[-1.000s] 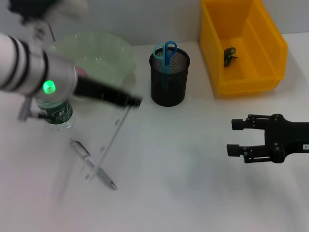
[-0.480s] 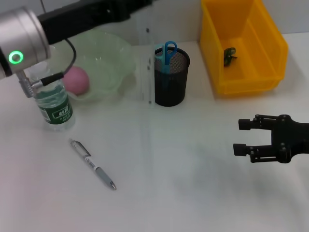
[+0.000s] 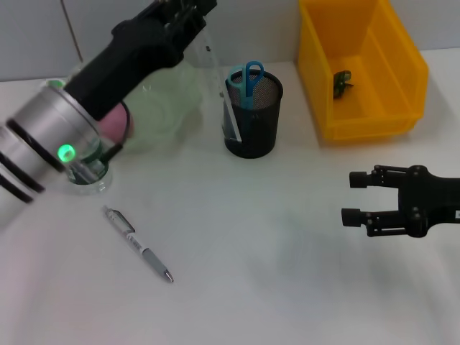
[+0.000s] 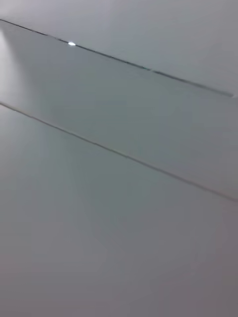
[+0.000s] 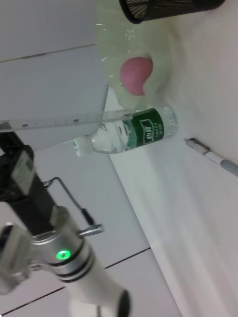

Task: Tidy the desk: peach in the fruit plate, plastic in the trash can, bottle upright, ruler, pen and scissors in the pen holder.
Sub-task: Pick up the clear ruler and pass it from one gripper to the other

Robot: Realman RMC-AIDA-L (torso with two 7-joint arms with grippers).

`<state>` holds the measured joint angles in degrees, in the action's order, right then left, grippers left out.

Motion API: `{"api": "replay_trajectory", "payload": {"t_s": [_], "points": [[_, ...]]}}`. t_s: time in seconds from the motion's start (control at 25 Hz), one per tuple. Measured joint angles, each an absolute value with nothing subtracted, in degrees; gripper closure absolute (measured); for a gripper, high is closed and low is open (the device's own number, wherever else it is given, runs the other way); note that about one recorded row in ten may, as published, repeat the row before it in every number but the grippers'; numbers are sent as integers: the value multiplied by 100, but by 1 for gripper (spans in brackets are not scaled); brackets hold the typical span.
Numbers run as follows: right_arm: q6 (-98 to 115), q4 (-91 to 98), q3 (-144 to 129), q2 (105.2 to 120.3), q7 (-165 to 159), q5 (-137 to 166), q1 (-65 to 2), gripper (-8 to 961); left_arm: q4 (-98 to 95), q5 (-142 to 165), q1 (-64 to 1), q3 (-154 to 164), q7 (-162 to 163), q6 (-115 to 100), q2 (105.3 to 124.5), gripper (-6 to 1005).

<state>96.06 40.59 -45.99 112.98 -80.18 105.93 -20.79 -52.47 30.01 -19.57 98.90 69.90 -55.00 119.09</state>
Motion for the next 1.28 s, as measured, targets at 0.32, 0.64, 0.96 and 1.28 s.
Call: {"api": "replay_trajectory", "payload": {"t_s": [0.32, 0.64, 0.96, 1.28], "points": [[9597, 4101, -3921, 11731, -7389, 10574, -2221, 133, -4689, 719, -1957, 11220, 4084, -5673, 11912, 611], [9432, 3243, -3673, 11920, -6221, 9639, -2564, 134, -4712, -1903, -1957, 13034, 963, -5717, 11917, 612], [9049, 2347, -3673, 11941, -5428, 9361, -3087, 133, -4787, -2625, -2076, 13548, 261, -5737, 11918, 611], [8600, 1478, -3637, 11962, -4675, 9274, -3630, 133, -4785, -2756, -2173, 13621, 123, -5701, 11918, 612]]}}
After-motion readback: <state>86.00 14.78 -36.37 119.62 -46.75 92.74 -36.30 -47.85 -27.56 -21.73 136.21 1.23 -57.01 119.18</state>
